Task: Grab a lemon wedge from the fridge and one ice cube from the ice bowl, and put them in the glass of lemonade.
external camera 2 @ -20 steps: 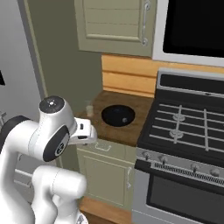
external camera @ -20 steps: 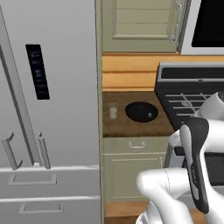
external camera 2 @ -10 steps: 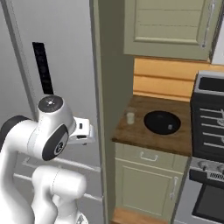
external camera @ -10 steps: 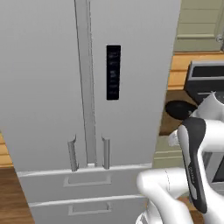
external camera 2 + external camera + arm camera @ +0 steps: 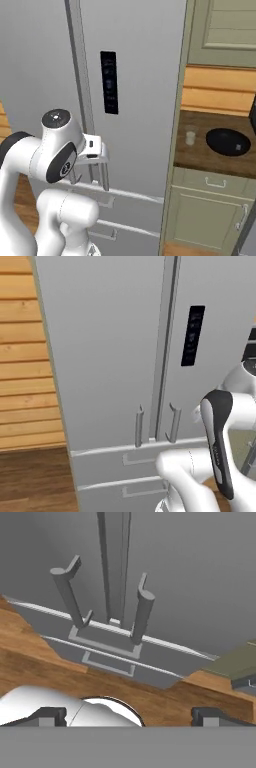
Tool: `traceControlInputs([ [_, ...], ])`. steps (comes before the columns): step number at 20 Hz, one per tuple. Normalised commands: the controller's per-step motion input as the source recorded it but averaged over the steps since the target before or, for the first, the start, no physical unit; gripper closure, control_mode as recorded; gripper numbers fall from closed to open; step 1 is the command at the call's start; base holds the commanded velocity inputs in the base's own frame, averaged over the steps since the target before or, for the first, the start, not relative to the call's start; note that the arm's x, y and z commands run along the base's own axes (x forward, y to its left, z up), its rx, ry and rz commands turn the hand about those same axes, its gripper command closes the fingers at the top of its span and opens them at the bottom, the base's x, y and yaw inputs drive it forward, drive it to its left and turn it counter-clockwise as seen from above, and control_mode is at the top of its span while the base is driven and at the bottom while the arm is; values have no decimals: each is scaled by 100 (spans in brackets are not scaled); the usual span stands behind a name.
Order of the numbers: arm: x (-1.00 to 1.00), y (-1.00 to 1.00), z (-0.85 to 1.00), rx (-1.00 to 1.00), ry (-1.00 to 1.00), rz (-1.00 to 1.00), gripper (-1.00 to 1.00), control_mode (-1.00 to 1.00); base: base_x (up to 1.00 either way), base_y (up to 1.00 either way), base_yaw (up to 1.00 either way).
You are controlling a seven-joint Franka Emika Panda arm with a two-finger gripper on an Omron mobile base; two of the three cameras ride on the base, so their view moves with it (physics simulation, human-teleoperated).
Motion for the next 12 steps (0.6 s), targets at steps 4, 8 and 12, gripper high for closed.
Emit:
traceControlInputs([
  [4,0,0,0,0,0,0,-100,100,-56,30,-14],
  [8,0,0,0,0,0,0,-100,100,-72,0,-11],
  [12,0,0,0,0,0,0,-100,100,-70,2,-4],
])
